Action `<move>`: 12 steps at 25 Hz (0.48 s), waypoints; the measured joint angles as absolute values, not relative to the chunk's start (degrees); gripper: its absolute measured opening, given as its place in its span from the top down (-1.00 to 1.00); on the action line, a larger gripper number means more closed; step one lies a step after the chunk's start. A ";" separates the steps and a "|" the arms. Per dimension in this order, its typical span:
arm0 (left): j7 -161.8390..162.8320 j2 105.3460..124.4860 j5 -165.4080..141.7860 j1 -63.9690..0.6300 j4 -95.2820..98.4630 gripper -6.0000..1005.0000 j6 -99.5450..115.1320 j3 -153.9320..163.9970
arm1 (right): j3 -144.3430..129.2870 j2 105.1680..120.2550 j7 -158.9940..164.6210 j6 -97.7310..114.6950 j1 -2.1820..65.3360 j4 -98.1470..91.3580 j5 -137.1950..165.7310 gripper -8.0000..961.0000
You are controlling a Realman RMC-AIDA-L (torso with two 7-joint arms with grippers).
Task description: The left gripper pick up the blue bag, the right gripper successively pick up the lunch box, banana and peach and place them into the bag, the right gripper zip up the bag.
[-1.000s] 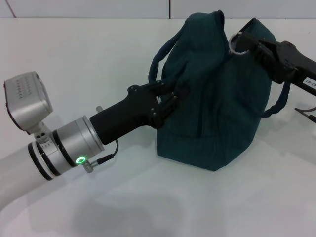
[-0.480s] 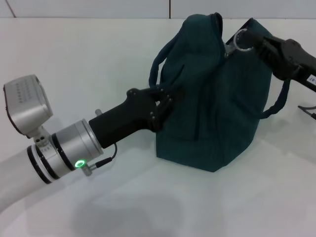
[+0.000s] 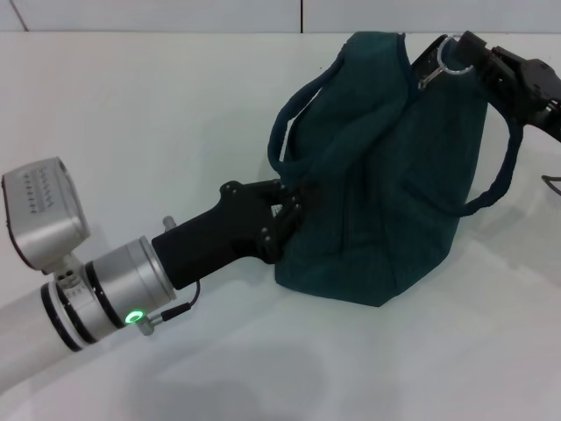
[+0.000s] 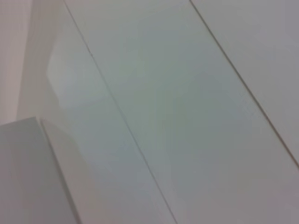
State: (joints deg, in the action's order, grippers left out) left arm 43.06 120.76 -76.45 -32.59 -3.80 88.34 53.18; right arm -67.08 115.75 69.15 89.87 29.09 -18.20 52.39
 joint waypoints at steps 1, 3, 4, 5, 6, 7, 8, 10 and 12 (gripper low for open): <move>43.02 120.73 -76.67 -32.32 -3.68 0.88 88.45 53.17 | -67.00 115.71 68.96 89.76 29.09 -18.05 52.35 0.97; 43.00 120.59 -77.16 -31.85 -3.40 0.88 88.78 53.18 | -66.98 115.66 68.59 89.72 29.09 -17.94 52.34 0.97; 43.00 120.47 -77.33 -31.58 -3.27 0.88 89.10 53.18 | -66.98 115.64 68.49 89.81 29.09 -17.92 52.38 0.97; 42.99 120.39 -77.47 -31.33 -3.09 0.88 89.39 53.18 | -67.08 115.61 68.48 90.11 29.09 -17.93 52.52 0.97; 43.01 120.36 -77.54 -31.05 -2.80 0.88 89.77 53.18 | -67.30 115.56 68.48 90.60 29.08 -17.93 52.77 0.97; 43.11 120.32 -77.67 -30.47 -2.14 0.88 90.48 53.19 | -67.60 115.54 68.47 91.19 29.09 -17.94 53.04 0.97; 43.20 120.32 -77.68 -30.01 -1.60 0.88 91.14 53.19 | -68.25 115.53 68.47 92.05 29.09 -18.07 53.63 0.97; 43.26 120.31 -77.64 -29.41 -0.62 0.88 92.48 53.19 | -69.76 115.53 68.34 93.65 29.16 -18.37 54.50 0.97; 43.38 120.15 -77.61 -28.69 0.55 0.88 94.14 53.20 | -71.66 115.49 67.95 95.65 29.44 -18.66 55.09 0.97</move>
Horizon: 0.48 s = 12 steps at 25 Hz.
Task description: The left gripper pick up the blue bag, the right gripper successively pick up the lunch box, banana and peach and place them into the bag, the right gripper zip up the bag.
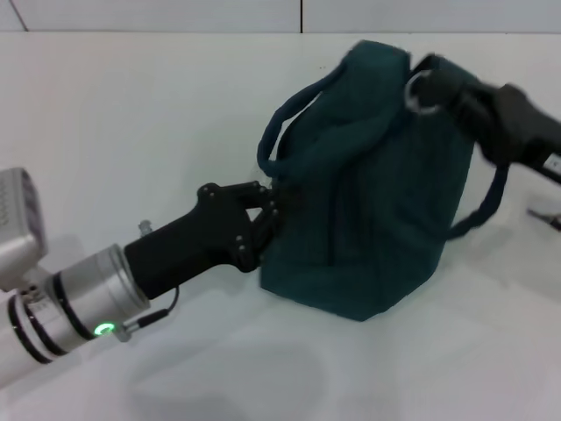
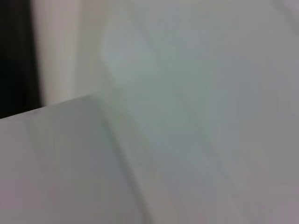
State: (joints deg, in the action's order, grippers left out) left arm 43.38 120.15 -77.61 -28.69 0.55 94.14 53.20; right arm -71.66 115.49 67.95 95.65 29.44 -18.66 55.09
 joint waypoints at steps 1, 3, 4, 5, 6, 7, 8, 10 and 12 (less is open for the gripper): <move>43.49 120.05 -77.63 -28.35 1.18 0.89 94.83 53.21 | -71.66 115.49 67.95 95.65 29.44 -18.66 55.09 0.97; 43.91 119.80 -77.71 -27.40 2.91 0.89 96.14 53.26 | -74.28 115.38 67.43 98.80 29.57 -20.07 55.52 0.97; 44.45 119.64 -77.75 -26.75 4.38 0.89 96.82 53.27 | -74.75 115.36 67.39 99.54 29.48 -20.66 55.67 0.97; 45.34 119.52 -77.99 -26.04 5.97 0.89 97.25 53.28 | -74.87 115.37 67.38 99.81 29.31 -21.28 55.85 0.97; 46.44 119.43 -78.38 -25.42 7.57 0.89 97.56 53.28 | -74.80 115.39 67.38 99.68 29.22 -21.54 55.92 0.97; 47.63 119.39 -78.97 -24.97 8.86 0.89 97.66 53.28 | -74.63 115.40 67.40 99.12 29.12 -21.68 55.88 0.97; 48.74 119.33 -79.82 -24.70 10.10 0.89 97.68 53.28 | -74.28 115.41 67.50 97.87 29.10 -21.65 55.63 0.97; 50.01 119.21 -81.42 -24.53 11.37 0.89 97.67 53.28 | -73.77 115.42 67.69 95.14 29.09 -21.46 55.11 0.97; 50.11 119.13 -82.30 -24.69 11.52 0.89 97.51 53.26 | -73.41 115.50 67.71 92.62 29.09 -21.41 54.92 0.97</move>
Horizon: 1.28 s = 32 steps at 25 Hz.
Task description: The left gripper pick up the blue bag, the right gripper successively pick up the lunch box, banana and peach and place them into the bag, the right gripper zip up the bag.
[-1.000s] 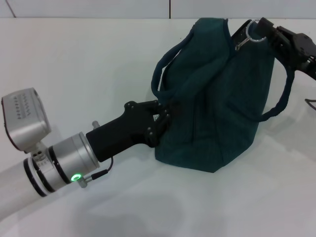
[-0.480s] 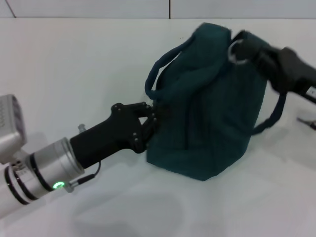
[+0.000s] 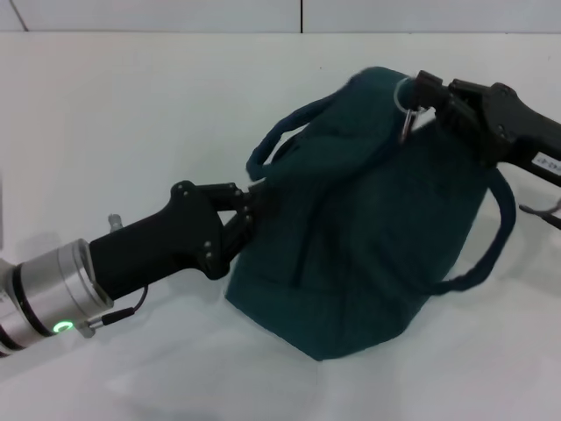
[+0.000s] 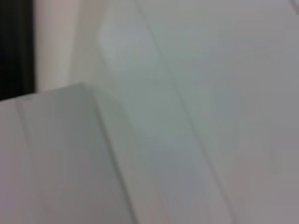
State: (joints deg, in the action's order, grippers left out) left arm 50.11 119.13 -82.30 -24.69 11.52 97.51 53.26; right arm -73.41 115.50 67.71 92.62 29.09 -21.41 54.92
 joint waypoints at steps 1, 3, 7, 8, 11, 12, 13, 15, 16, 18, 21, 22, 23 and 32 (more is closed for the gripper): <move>50.05 119.10 -82.52 -24.75 11.54 0.89 97.39 53.26 | -73.27 115.53 67.71 91.45 29.09 -21.40 54.79 0.97; 49.86 119.09 -83.00 -24.83 11.57 0.89 97.21 53.26 | -72.69 115.52 67.68 89.73 29.09 -21.38 54.69 0.97; 49.83 119.09 -83.56 -24.77 12.07 0.88 97.13 53.26 | -70.56 115.52 67.30 88.62 28.97 -21.13 54.64 0.97; 49.83 119.09 -83.58 -24.65 12.18 0.88 97.12 53.26 | -70.03 115.53 67.24 88.53 28.84 -21.06 54.64 0.97; 49.75 119.08 -83.58 -24.39 12.24 0.87 97.10 53.26 | -68.51 115.54 67.11 88.32 28.39 -20.88 54.64 0.97; 49.75 119.06 -83.58 -24.33 12.24 0.86 97.08 53.26 | -68.11 115.56 66.99 88.29 28.32 -20.83 54.64 0.97; 49.75 119.04 -83.59 -24.28 12.25 0.86 97.04 53.26 | -67.96 115.56 66.88 88.27 28.28 -20.82 54.64 0.97; 49.72 119.02 -83.63 -24.23 12.27 0.86 96.96 53.26 | -67.85 115.57 66.64 88.21 28.21 -20.82 54.63 0.97; 49.71 119.02 -83.64 -24.23 12.28 0.85 96.95 53.26 | -67.84 115.59 66.52 88.08 28.16 -20.82 54.63 0.97; 49.71 119.00 -83.67 -24.22 12.29 0.85 96.94 53.26 | -67.79 115.64 66.36 87.58 28.00 -20.82 54.62 0.97; 49.71 118.89 -83.68 -24.16 12.30 0.84 96.94 53.26 | -67.62 115.67 66.24 86.22 27.65 -20.82 54.59 0.97; 49.71 118.87 -83.68 -24.12 12.31 0.84 96.94 53.26 | -67.57 115.67 66.22 85.79 27.53 -20.82 54.59 0.97; 49.71 118.85 -83.68 -24.06 12.31 0.83 96.93 53.26 | -67.55 115.65 66.21 85.53 27.40 -20.82 54.59 0.97; 53.07 118.85 -82.26 -24.76 12.31 0.81 96.16 51.82 | -68.86 115.60 64.30 92.32 26.38 -20.83 55.85 0.97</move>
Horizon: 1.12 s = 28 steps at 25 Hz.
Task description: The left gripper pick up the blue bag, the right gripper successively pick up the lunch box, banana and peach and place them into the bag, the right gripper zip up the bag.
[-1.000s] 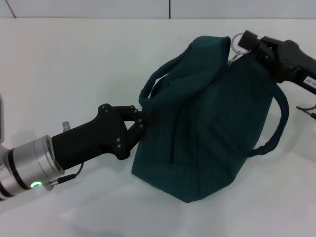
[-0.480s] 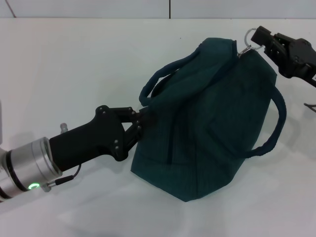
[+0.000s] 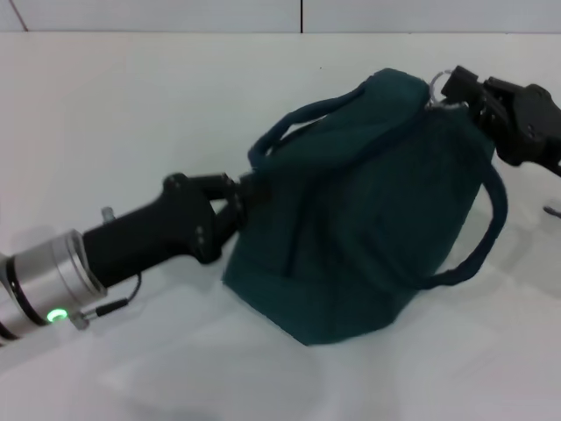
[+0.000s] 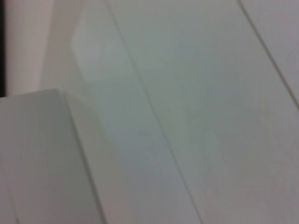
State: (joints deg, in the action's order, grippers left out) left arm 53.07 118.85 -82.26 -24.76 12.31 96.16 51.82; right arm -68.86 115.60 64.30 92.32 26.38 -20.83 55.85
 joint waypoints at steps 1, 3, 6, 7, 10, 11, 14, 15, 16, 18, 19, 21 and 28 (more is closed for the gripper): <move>53.95 118.72 -81.96 -24.80 12.32 0.81 95.53 51.07 | -68.98 115.62 63.80 93.48 26.00 -20.78 55.90 0.97; 55.64 118.40 -81.54 -24.85 12.77 0.80 94.37 49.44 | -69.05 115.65 62.79 96.27 24.93 -20.73 55.91 0.97; 57.20 117.87 -81.53 -24.86 14.10 0.79 93.38 48.93 | -69.09 115.60 61.96 99.30 23.67 -20.67 55.97 0.97; 57.85 117.74 -81.55 -24.86 14.56 0.79 93.01 48.94 | -69.09 115.59 61.63 100.08 23.32 -20.54 56.00 0.97; 59.45 117.46 -82.02 -25.06 15.79 0.78 92.17 49.34 | -68.75 115.55 61.15 99.79 23.05 -19.32 55.94 0.97; 59.61 117.46 -82.31 -25.16 15.93 0.78 91.95 49.52 | -68.46 115.54 61.14 99.26 23.05 -18.78 55.85 0.97; 59.52 117.62 -83.11 -25.36 15.96 0.77 91.27 49.61 | -67.16 115.50 61.13 96.90 23.03 -17.30 55.55 0.97; 59.45 117.70 -83.32 -25.36 15.97 0.77 91.10 49.62 | -66.54 115.50 61.13 96.02 22.82 -17.08 55.54 0.97; 59.41 117.77 -83.49 -25.34 15.97 0.77 90.99 49.62 | -65.95 115.50 61.12 95.43 22.49 -16.95 55.53 0.97; 59.37 117.80 -83.54 -25.20 15.99 0.76 90.90 49.64 | -64.73 115.48 61.11 94.85 22.03 -16.72 55.53 0.97; 59.37 117.81 -83.55 -25.09 15.99 0.76 90.88 49.64 | -64.15 115.46 61.10 94.77 21.81 -16.61 55.53 0.96; 59.38 117.81 -83.57 -24.94 16.00 0.75 90.83 49.64 | -63.60 115.43 61.09 94.69 21.52 -16.51 55.52 0.96; 59.75 118.00 -84.77 -25.08 15.99 0.73 90.85 49.60 | -62.42 115.39 61.08 93.71 20.92 -16.37 55.38 0.96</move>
